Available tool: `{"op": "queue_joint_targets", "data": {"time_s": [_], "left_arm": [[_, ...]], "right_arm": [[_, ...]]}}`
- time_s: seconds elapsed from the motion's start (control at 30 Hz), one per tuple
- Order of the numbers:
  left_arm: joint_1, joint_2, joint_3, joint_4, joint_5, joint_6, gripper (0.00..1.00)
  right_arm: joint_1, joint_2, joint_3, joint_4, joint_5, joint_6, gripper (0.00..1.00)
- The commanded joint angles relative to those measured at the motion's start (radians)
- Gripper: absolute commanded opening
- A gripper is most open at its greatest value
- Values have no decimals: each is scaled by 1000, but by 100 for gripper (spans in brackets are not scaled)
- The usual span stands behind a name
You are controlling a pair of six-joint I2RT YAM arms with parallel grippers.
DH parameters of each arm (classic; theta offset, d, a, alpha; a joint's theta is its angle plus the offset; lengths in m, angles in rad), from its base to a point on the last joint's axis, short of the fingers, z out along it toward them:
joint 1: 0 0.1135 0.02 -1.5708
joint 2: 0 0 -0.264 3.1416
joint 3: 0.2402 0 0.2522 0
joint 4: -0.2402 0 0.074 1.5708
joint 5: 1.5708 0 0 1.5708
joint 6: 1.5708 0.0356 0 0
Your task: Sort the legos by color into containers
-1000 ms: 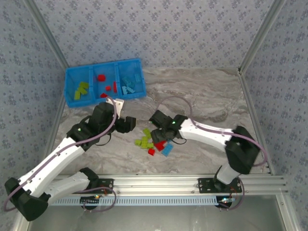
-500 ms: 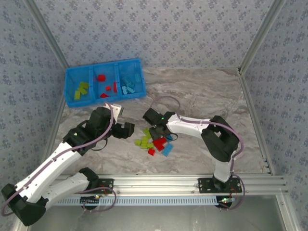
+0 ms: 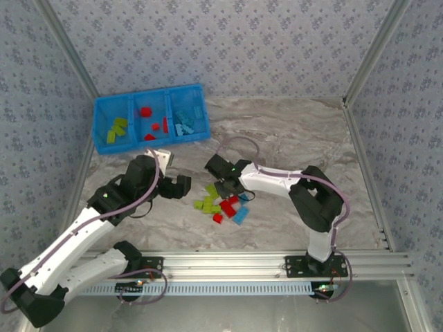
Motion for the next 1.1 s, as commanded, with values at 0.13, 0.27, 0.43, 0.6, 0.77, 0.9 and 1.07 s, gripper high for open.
{"op": "queue_joint_targets", "data": {"time_s": [0.13,0.27,0.43,0.6,0.77,0.9,1.07], "left_arm": [[-4,-177,71,-98,-245,-130,99],[-4,-236,86,-125,-328,-135,99],[-4,-240,112,-154,-368,-106,99],[-2,-235,105,-144,-372,-86,99],[-2,-234,90,-135,-378,-80,99],[0,-233,79,-129,-382,-76,99],[-1,-230,68,-117,-389,-73,99]], "right_arm": [[48,-27,222,363,99,-187,27],[52,160,396,557,117,-304,26],[38,443,713,626,119,-405,24],[28,749,1149,581,129,-540,23],[3,946,1358,721,87,-628,22],[-5,1067,1506,789,29,-672,29],[-13,1099,1548,813,24,-643,56]]}}
